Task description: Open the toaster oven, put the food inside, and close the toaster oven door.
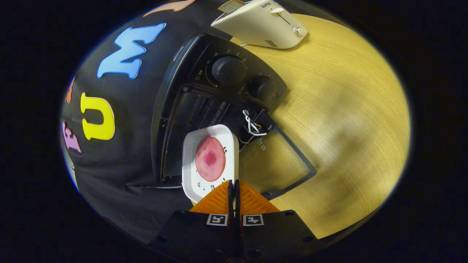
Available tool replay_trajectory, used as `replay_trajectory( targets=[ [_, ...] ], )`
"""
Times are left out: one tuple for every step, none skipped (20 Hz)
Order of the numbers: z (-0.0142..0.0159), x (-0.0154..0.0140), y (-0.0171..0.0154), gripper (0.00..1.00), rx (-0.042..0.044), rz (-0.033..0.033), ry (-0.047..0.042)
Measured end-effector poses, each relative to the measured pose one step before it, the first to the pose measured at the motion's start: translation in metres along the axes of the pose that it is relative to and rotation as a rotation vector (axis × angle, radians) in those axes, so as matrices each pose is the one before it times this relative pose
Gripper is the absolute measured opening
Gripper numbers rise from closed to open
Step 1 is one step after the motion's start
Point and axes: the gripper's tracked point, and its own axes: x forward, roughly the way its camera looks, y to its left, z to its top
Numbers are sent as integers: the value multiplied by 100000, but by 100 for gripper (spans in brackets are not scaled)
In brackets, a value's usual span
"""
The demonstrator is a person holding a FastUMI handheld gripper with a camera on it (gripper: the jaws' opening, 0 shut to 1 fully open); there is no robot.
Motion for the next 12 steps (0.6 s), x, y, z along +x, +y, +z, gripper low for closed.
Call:
replay_trajectory(
  targets=[
    [127, 641, 324, 2, 1856, 774, -1055],
    [150, 665, 352, 2, 1479, 675, -793],
    [153, 490, 250, 2, 1348, 600, -686],
    [21, 595, 326, 2, 1315, 539, -756],
    [42, 579, 326, 2, 1142, 1002, -1097],
    [125, 742, 310, 1, 818, 906, -1509],
    [-31, 513, 273, 1, 1321, 758, -1173],
    [59, 583, 299, 2, 1536, 1082, -1262],
    [42, 428, 142, 1, 1109, 191, -1275],
    [102, 527, 89, 2, 867, 283, -1013],
    [-257, 498, 6, 1, 1471, -328, 320],
    [-13, 263, 487, 2, 2351, 1155, -777]
  ],
)
